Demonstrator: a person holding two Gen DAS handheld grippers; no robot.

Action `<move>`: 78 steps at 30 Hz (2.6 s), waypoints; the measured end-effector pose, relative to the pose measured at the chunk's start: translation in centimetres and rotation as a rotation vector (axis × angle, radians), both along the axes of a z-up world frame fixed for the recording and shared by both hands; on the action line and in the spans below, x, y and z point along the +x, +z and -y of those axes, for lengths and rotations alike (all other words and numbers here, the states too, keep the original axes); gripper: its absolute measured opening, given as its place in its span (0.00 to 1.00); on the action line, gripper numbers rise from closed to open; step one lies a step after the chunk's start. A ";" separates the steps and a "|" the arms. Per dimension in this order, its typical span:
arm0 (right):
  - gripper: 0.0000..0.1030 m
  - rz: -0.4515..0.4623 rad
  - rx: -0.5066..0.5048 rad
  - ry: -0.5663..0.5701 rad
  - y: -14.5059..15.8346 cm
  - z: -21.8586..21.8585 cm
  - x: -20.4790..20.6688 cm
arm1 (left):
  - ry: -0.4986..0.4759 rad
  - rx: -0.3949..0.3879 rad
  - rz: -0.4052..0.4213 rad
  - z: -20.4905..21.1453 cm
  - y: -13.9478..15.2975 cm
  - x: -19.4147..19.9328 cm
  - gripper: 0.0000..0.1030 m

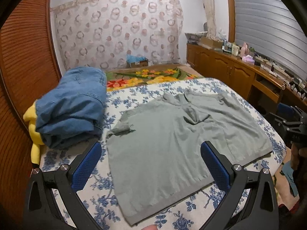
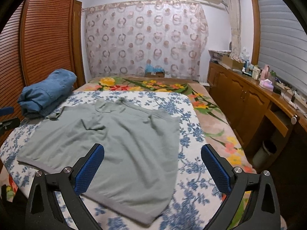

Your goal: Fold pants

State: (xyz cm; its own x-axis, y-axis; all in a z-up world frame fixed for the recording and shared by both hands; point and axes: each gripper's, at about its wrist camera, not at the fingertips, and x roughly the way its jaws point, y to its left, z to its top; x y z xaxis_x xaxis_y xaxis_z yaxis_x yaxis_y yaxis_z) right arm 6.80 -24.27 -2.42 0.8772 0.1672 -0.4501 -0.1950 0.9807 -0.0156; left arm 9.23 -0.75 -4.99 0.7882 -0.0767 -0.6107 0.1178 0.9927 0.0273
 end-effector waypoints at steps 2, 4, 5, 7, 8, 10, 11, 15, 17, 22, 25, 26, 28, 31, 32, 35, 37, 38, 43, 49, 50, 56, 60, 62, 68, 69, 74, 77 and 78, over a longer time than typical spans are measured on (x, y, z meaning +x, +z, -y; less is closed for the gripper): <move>0.96 -0.021 -0.009 0.002 0.0 0.0 0.9 | -0.027 -0.012 -0.035 0.2 -0.7 0.8 1.00; 0.96 -0.049 -0.016 0.003 0.0 0.0 2.2 | -0.044 -0.022 -0.055 0.6 -1.2 1.4 1.00; 0.94 -0.063 -0.016 0.005 -0.1 0.0 2.8 | -0.049 -0.023 -0.060 0.7 -1.4 1.6 1.00; 0.92 -0.095 -0.014 0.009 -0.1 0.4 3.9 | -0.065 -0.023 -0.077 1.0 -2.0 2.2 1.00; 0.89 -0.112 -0.013 0.012 -0.1 0.4 4.4 | -0.077 -0.023 -0.092 1.1 -2.3 2.6 1.00; 0.84 -0.143 -0.019 0.019 -0.1 0.5 5.6 | -0.097 -0.020 -0.122 1.5 -3.0 3.5 1.00; 0.80 -0.157 -0.023 0.023 0.0 0.5 6.1 | -0.105 -0.013 -0.141 1.8 -3.4 3.9 1.00; 0.76 -0.215 -0.018 0.044 0.8 0.6 8.0 | -0.131 -0.001 -0.179 2.5 -4.5 5.0 1.00; 0.74 -0.246 -0.010 0.042 1.0 0.8 9.0 | -0.149 -0.016 -0.206 2.6 -5.1 5.4 1.00; 0.65 -0.288 0.024 0.044 1.7 2.0 11.3 | -0.168 -0.013 -0.257 3.3 -6.6 6.4 1.00; 0.60 -0.302 0.045 0.044 2.1 2.1 12.3 | -0.174 -0.014 -0.279 3.3 -7.4 6.8 1.00; 0.58 -0.310 0.049 0.044 2.3 2.1 12.5 | -0.172 -0.012 -0.289 3.4 -7.8 7.0 1.00; 0.57 -0.317 0.053 0.045 2.3 2.3 13.1 | -0.174 0.006 -0.283 3.4 -8.1 6.9 1.00; 0.57 -0.317 0.034 0.027 2.1 2.3 14.1 | -0.174 0.027 -0.277 3.6 -8.3 6.9 1.00; 0.56 -0.313 0.032 0.026 2.2 2.3 14.3 | -0.171 0.027 -0.276 3.6 -8.3 6.9 1.00; 0.42 -0.303 0.022 0.023 2.2 2.2 14.2 | -0.168 0.027 -0.275 3.6 -8.4 6.9 1.00; 0.32 -0.300 0.019 0.028 2.1 2.1 14.3 | -0.167 0.026 -0.275 3.5 -8.3 6.9 1.00; 0.22 -0.300 0.025 0.040 2.1 2.2 14.1 | -0.167 0.026 -0.275 3.5 -8.3 6.9 1.00; 0.06 -0.287 0.024 -0.003 2.3 3.4 14.9 | -0.165 0.026 -0.273 3.5 -8.4 6.8 1.00; 0.04 -0.301 0.049 -0.089 2.3 5.7 15.0 | -0.164 0.027 -0.272 3.5 -8.4 6.9 1.00; 0.04 -0.300 0.058 -0.083 2.4 5.9 14.7 | -0.164 0.027 -0.272 3.5 -8.4 6.9 1.00; 0.07 -0.255 0.024 -0.005 4.4 3.8 12.0 | -0.164 0.027 -0.272 3.5 -8.4 6.9 1.00; 0.14 -0.246 -0.015 0.110 4.2 0.7 8.8 | -0.163 0.027 -0.272 3.5 -8.4 6.9 1.00; 0.21 -0.254 -0.029 0.168 3.6 -0.8 7.2 | -0.163 0.027 -0.272 3.5 -8.4 6.9 1.00; 0.39 -0.285 -0.059 0.237 1.9 -2.9 4.4 | -0.163 0.027 -0.272 3.5 -8.4 6.9 1.00; 0.39 -0.294 -0.068 0.236 1.7 -3.2 4.5 | -0.163 0.027 -0.272 3.5 -8.4 6.9 1.00; 0.52 -0.329 -0.128 0.172 0.6 -3.5 4.6 | -0.163 0.027 -0.272 3.5 -8.4 6.8 1.00; 0.58 -0.351 -0.093 0.132 0.4 -3.0 4.9 | -0.162 0.027 -0.272 3.5 -8.4 6.8 1.00; 0.59 -0.351 -0.085 0.124 0.3 -2.8 5.0 | -0.162 0.027 -0.272 3.5 -8.4 6.8 1.00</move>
State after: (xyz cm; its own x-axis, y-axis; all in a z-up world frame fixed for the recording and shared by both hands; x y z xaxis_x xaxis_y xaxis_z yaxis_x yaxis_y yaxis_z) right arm 11.76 -21.46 -2.14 0.6424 0.2116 -0.7366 -0.3201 0.9473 -0.0071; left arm 16.06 -4.26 -13.39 0.5748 -0.1686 -0.8007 0.2806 0.9598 -0.0007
